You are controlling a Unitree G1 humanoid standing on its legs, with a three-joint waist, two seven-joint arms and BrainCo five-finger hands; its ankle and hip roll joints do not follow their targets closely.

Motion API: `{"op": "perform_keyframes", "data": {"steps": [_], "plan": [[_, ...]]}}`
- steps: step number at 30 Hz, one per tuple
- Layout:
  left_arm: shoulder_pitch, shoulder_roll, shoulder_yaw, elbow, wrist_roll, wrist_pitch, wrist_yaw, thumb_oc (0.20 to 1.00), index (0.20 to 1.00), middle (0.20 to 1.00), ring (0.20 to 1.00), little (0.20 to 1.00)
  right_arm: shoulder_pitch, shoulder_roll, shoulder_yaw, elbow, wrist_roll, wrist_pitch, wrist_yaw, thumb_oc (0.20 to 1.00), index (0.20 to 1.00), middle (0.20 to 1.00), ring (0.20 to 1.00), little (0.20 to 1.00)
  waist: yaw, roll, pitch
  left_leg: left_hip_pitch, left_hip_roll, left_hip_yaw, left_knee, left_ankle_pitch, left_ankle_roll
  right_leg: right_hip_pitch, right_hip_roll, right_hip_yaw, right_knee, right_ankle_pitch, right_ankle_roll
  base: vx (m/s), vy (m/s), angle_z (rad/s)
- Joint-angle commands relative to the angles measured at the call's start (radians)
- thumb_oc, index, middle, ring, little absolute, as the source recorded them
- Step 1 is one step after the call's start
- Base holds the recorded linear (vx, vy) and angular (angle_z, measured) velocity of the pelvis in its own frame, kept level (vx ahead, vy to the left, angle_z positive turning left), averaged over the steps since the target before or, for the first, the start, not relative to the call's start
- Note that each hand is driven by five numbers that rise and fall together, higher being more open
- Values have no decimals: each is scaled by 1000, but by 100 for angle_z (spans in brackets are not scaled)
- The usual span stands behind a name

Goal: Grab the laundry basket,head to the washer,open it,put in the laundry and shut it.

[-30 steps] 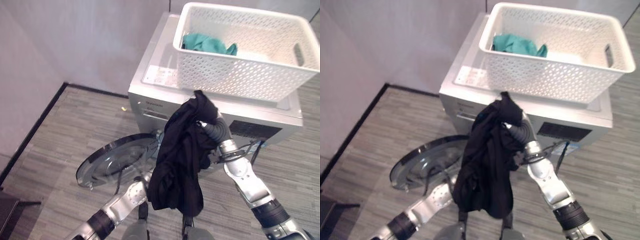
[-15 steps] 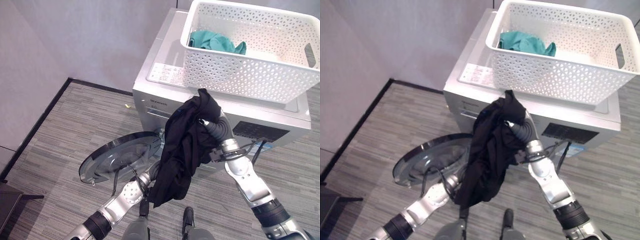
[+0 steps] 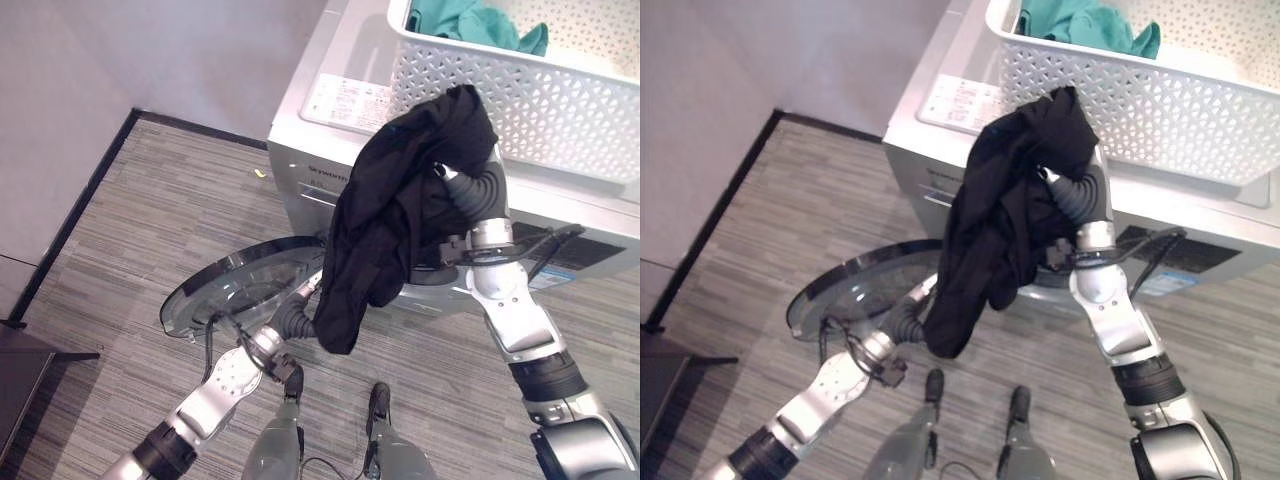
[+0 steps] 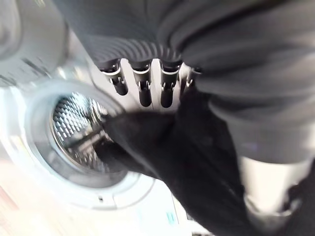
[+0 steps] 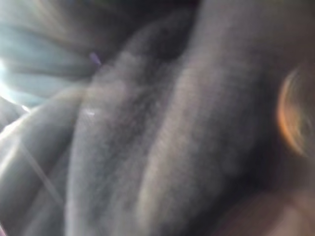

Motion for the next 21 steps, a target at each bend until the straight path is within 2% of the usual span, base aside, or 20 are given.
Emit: {"op": "perform_keyframes", "data": {"steps": [1, 4, 6, 10, 11, 13, 14, 16, 21], "plan": [[-546, -309, -357, 315, 223, -43, -28, 1000, 1000, 1000, 1000, 1000, -83, 41, 63, -95, 101, -93, 1, 200, 200, 200, 200, 200, -129, -82, -66, 9, 37, 44, 3, -90, -13, 3, -22, 91, 1, -84, 36, 31, 147, -4], [-660, -353, -390, 381, 390, -60, -34, 1000, 1000, 1000, 1000, 1000, -68, 37, 67, -72, 111, -84, 19, 200, 200, 200, 200, 200, -138, -72, -63, 14, 39, 53, 3, -91, -14, -1, -21, 100, 1, -83, 40, 11, 86, -11], [-697, -365, -387, 410, 432, -60, -16, 1000, 1000, 1000, 1000, 1000, -41, 41, 74, -66, 129, -80, 38, 200, 200, 200, 200, 200, -145, -66, -65, 22, 40, 53, 3, -95, -14, 2, -21, 106, 1, -86, 43, 16, 46, -45], [-659, -344, -295, 425, 464, -42, 95, 1000, 1000, 1000, 1000, 1000, 47, 50, 68, -70, 144, -77, 59, 200, 200, 200, 200, 200, -141, -64, -68, 31, 40, 53, 3, -94, -17, 11, -21, 103, 1, -91, 42, -3, 20, -14], [-606, -298, -245, 404, 456, -42, 114, 1000, 1000, 1000, 1000, 1000, 81, 32, 60, -63, 126, -72, 79, 200, 200, 200, 200, 200, -136, -62, -75, 43, 41, 51, 3, -95, -17, 26, -22, 98, 1, -95, 44, -7, 9, -9], [-605, -297, -245, 403, 456, -42, 114, 1000, 1000, 1000, 1000, 1000, 81, 32, 60, -63, 125, -72, 79, 200, 200, 200, 200, 200, -137, -62, -75, 44, 41, 50, 3, -95, -17, 27, -22, 98, 1, -95, 44, 8, 4, 4], [-513, -217, -185, 355, 432, -44, 108, 1000, 1000, 1000, 1000, 1000, 130, 4, 31, -55, 105, -67, 113, 200, 200, 200, 200, 200, -127, -60, -95, 69, 41, 53, 3, -101, -19, 54, -23, 92, 1, -99, 43, 19, 10, 8], [-437, -178, -149, 333, 414, -36, 93, 1000, 1000, 1000, 1000, 1000, 164, -1, 18, -45, 108, -61, 136, 200, 200, 200, 200, 200, -118, -62, -114, 97, 40, 55, 3, -107, -18, 86, -24, 88, 1, -104, 43, 16, 2, 2], [-344, -144, -96, 312, 397, -30, 92, 1000, 1000, 1000, 1000, 1000, 185, 12, 12, -34, 112, -52, 154, 200, 200, 200, 200, 200, -104, -62, -139, 137, 40, 59, 3, -116, -18, 125, -25, 78, 1, -109, 40, 8, -4, 3]]}}
